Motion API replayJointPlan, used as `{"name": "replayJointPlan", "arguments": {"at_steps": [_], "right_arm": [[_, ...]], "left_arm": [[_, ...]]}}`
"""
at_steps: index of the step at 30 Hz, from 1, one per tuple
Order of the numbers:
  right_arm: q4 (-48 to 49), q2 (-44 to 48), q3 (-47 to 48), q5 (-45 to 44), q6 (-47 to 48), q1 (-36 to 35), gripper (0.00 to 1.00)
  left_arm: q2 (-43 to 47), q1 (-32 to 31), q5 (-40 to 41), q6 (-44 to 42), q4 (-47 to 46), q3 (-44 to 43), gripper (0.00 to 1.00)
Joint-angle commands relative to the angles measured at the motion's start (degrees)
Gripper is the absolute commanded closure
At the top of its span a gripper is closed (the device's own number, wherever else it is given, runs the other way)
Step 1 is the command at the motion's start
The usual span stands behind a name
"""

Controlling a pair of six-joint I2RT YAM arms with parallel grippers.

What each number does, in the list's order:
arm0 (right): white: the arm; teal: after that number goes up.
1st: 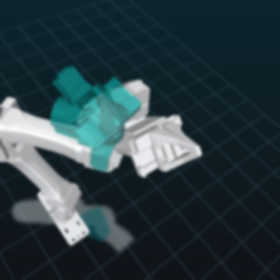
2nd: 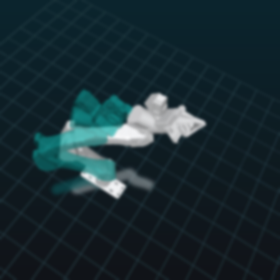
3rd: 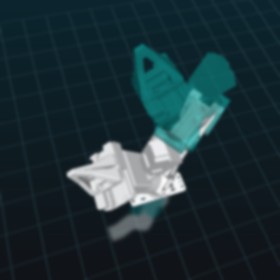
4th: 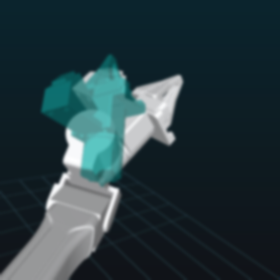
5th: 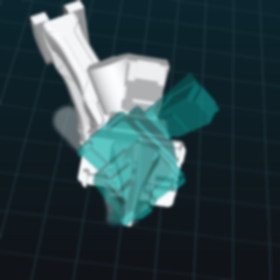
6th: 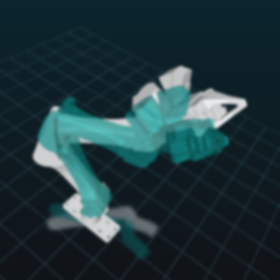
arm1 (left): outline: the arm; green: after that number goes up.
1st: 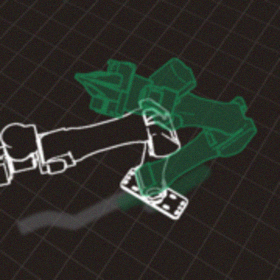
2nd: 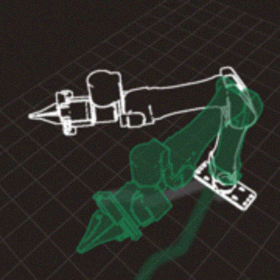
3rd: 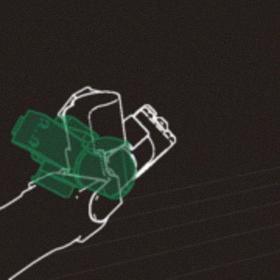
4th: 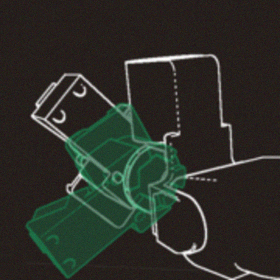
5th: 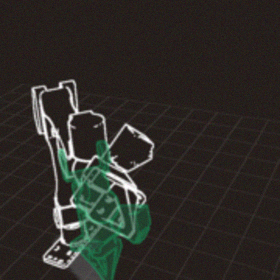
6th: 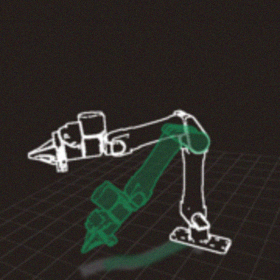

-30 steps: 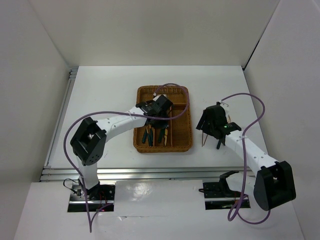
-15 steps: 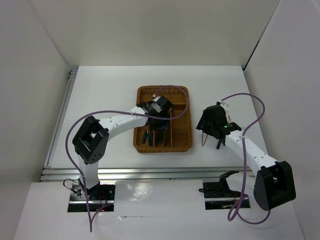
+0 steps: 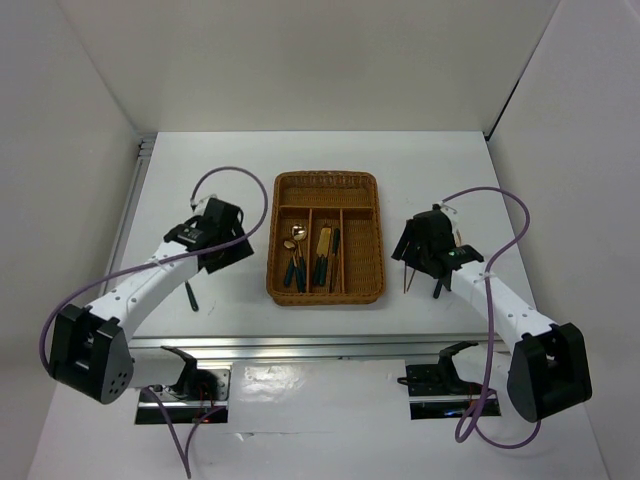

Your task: Sort the eating utensils into containers

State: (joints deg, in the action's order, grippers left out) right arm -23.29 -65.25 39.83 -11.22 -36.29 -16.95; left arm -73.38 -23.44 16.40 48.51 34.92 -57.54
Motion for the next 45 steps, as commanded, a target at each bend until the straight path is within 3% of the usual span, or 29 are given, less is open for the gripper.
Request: {"name": "replayJointPlan", "arguments": {"at_steps": [1,10,21,39,45], "right_arm": [[1.40,1.62,-0.28,0.41,0.70,0.78,0.31],[2.46,1.09,-0.28,1.46,1.23,0.78,0.31],[2.46,1.09,-0.81,0.94,1.23,0.78,0.31],[2.46,1.09,-0.81,0.94,1.23,0.78,0.31],[2.46,1.09,-0.81,0.94,1.23,0.78,0.31]], "left_arm": [[0.87,3.56,-0.32,3.60,1.73,6.99,0.23],[8.34,12.88,2.15,3.97,4.11,15.34,0.20],[7.82,22.90,-0.67,5.37,2.61,20.27,0.21],[-0.71,24.23,0.47,5.98,1.47,20.79,0.38],[-1.23,24.76,-0.75,5.45,-0.46,21.33,0.48]]}}
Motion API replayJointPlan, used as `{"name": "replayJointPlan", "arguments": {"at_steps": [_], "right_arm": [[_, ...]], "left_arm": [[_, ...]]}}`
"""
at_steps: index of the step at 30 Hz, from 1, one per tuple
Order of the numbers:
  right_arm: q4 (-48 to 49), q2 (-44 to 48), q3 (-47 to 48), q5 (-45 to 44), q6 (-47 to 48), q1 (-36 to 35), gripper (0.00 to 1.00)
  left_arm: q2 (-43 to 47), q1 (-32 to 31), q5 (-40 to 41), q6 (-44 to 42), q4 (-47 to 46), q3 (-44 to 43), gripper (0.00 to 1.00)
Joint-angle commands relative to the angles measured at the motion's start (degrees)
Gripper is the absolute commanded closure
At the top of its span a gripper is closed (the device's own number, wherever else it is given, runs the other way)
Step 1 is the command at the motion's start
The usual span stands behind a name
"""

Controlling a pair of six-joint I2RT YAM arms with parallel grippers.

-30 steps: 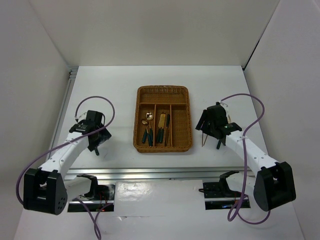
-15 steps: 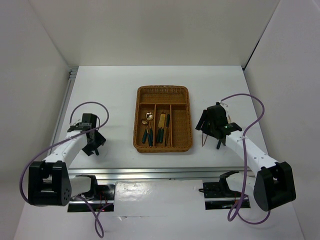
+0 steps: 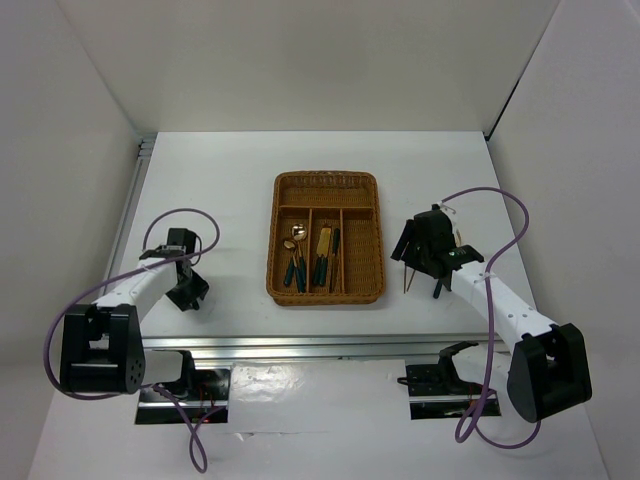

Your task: Sort the eating utensils into containers

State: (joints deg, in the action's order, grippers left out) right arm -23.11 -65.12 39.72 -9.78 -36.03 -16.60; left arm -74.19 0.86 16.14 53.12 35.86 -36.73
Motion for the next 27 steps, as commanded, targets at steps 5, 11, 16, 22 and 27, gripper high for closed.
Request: {"name": "replayJointPlan", "arguments": {"at_steps": [5,11,16,22,27], "right_arm": [[2.28,0.96,-0.70,-0.50,0.96,0.43,0.31],[2.28,0.96,-0.70,-0.50,0.96,0.43,0.31],[2.28,0.96,-0.70,-0.50,0.96,0.43,0.31],[2.28,0.96,-0.70,-0.50,0.96,0.43,0.31],[2.28,0.35,-0.17,-0.50,0.96,0.43,0.31]], "left_arm": [[-1.04,1.51,-2.16,-0.47,-3.24,1.75,0.54],[-2.89,2.03,-2.17,-1.00,-3.86,1.75,0.62],[-3.50,2.04,-3.30,-2.31,-5.18,1.75,0.73],[-3.50,1.42,-7.17,-5.05,-7.12,1.75,0.78],[-1.75,-4.89,-5.60,-4.52,-4.22,-1.93,0.80]]}}
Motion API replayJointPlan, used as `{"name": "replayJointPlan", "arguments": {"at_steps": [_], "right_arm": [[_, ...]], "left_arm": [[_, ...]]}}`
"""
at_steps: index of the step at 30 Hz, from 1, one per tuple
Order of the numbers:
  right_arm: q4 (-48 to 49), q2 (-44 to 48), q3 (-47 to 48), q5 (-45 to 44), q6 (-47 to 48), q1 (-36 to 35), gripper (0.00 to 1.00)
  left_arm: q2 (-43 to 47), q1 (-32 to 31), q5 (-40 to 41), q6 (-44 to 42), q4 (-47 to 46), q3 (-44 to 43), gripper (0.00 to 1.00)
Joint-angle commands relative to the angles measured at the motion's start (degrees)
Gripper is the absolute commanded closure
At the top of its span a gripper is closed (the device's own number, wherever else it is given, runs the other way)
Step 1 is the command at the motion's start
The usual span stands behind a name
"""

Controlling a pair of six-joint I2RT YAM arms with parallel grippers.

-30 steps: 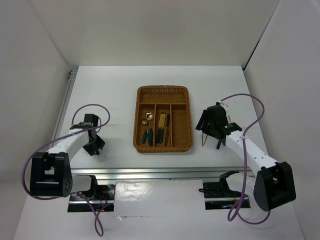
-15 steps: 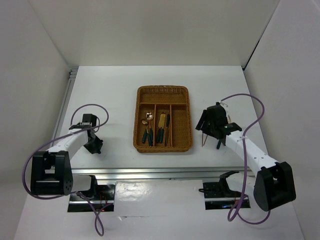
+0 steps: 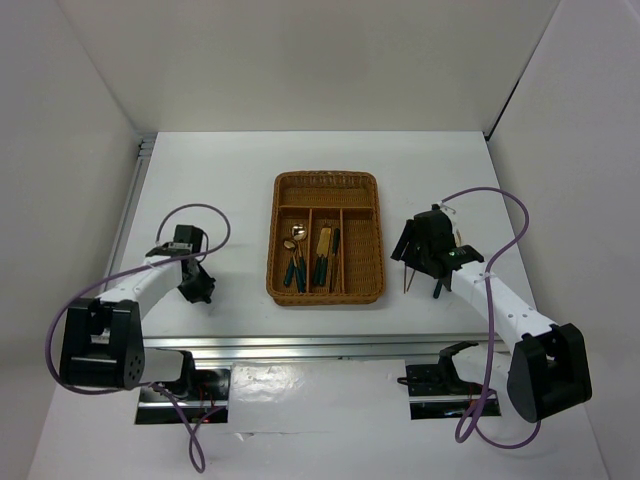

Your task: Sort the eating utensils into containers

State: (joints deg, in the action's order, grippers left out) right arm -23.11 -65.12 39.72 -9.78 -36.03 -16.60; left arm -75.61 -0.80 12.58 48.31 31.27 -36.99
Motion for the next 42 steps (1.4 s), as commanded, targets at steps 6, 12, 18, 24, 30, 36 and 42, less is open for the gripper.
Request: {"name": "replayJointPlan", "arguments": {"at_steps": [6,12,18,24,30,36,42], "right_arm": [[2.28,0.35,-0.17,-0.50,0.96,0.43,0.31],[1.76,0.35,0.35,-1.73,0.96,0.43,0.31],[0.36,0.87,0.88,-3.39,0.44,0.43,0.30],[-2.10,4.03,0.88,-6.47,-1.94,2.10,0.28],[-5.09,6.32,0.88,-9.73,-4.49,3.68,0.19],[-7.82,7.99,0.88,-12.19,-6.59,3.68,0.19],[-9.49,10.02,2.02,-13.42,-6.60,3.68,0.18]], "left_arm": [[0.82,-11.58,0.16,3.00,5.38,-8.17,0.80],[0.21,-22.57,2.71,5.47,10.48,-17.75,0.81],[-3.04,-33.55,4.12,7.41,12.42,-28.28,0.81],[-11.73,-41.47,2.71,6.79,7.49,-38.23,0.81],[-23.41,-47.89,-0.36,7.31,2.93,-48.60,0.81],[-30.37,-50.71,-1.76,10.04,-2.43,-52.39,0.81],[-35.38,-51.84,-3.09,13.73,-6.48,-52.39,0.81]]}}
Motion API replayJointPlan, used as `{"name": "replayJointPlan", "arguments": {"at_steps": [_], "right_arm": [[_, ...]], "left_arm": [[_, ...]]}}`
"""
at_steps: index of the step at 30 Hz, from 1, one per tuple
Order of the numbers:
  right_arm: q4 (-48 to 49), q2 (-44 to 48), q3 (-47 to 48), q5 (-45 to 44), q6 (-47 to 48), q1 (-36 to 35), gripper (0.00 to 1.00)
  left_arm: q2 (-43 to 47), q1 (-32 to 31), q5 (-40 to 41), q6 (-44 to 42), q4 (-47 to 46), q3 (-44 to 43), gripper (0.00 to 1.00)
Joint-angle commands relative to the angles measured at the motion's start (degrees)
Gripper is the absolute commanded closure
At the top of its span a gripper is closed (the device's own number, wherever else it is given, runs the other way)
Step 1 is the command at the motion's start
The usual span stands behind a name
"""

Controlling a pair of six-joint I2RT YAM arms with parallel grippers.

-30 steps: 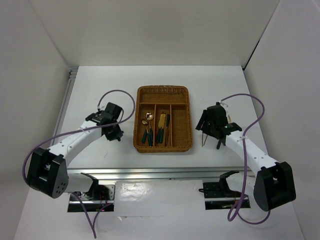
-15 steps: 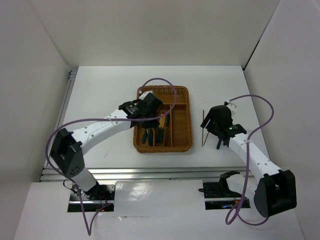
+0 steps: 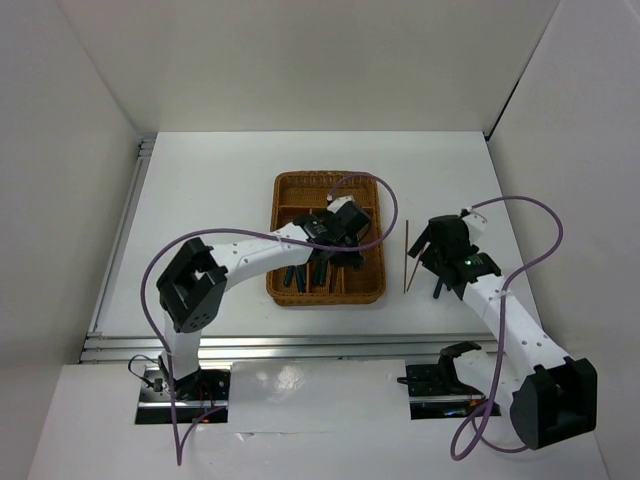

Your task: Sort the eating utensils into containers

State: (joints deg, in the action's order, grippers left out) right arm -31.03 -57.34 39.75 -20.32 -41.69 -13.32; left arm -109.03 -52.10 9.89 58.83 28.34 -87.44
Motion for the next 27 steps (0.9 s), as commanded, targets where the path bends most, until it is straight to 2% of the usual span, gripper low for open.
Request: {"name": "replayJointPlan", "arguments": {"at_steps": [1,6,13,15,20,22,27], "right_arm": [[-1.58,2.76,2.00,-2.89,-0.93,0.40,0.18],[-2.11,2.76,2.53,-2.89,-0.93,0.40,0.18],[-3.25,0.13,2.53,-5.25,-2.08,0.40,0.17],[-2.72,-1.80,2.53,-5.78,-2.08,0.40,0.17],[-3.43,-6.20,3.14,-4.39,-3.13,2.33,0.17],[-3.43,-7.08,2.53,-3.51,-3.83,3.12,0.17],[-0.89,-7.61,-0.72,0.28,-3.84,6.19,0.18]], "left_arm": [[-2.58,-0.55,-0.40,4.01,-3.55,-1.95,0.81],[-6.71,-0.55,-1.45,3.32,-4.44,-3.87,0.81],[-9.53,-0.55,-2.07,1.64,-0.31,-8.01,0.62],[-8.22,-0.55,-1.55,-0.11,0.31,-8.54,0.50],[-4.09,-0.55,0.66,-3.88,3.03,-8.54,0.35],[-2.16,-0.55,1.45,-5.38,3.04,-7.67,0.31],[6.00,1.12,1.45,-9.60,1.81,-2.67,0.30]]}}
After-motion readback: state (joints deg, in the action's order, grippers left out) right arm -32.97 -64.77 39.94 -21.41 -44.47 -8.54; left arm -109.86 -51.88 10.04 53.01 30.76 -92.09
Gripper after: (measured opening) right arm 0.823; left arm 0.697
